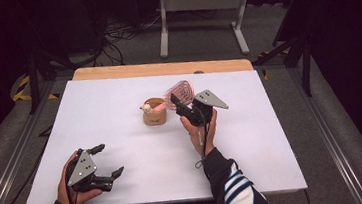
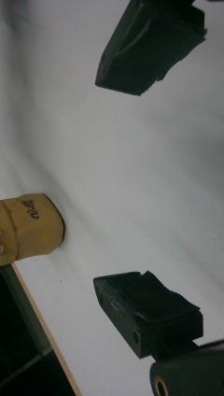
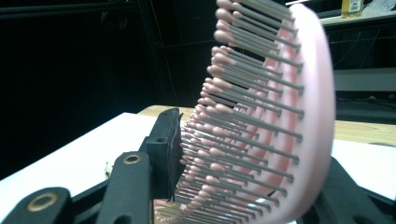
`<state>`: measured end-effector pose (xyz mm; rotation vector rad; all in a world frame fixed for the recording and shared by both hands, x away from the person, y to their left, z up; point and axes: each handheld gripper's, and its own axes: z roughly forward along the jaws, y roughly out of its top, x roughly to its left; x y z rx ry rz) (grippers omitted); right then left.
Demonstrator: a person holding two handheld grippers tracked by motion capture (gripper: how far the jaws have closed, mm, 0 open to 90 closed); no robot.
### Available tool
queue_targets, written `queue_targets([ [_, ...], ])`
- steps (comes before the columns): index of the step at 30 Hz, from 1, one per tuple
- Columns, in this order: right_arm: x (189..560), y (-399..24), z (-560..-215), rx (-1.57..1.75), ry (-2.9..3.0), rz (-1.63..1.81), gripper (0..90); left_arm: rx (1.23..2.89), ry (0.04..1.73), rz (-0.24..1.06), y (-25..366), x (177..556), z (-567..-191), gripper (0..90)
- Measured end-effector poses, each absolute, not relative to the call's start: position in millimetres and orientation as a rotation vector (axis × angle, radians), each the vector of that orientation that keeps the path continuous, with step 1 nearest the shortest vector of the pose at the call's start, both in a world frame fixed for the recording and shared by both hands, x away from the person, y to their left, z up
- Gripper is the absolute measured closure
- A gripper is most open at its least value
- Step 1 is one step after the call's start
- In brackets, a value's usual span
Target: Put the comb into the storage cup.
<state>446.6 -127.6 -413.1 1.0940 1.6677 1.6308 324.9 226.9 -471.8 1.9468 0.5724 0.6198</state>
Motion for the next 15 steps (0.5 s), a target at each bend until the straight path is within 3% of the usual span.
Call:
queue_targets([
  [10,446.6,-131.8,-414.4,1.106,1.674,1.593,52.0,1.948,0.575,0.624,226.6,325.1,-471.6,6.9],
  [15,444.4,-130.6,-412.2,1.081,1.685,1.572,45.9,1.949,0.574,0.627,226.8,324.9,-471.5,6.9],
])
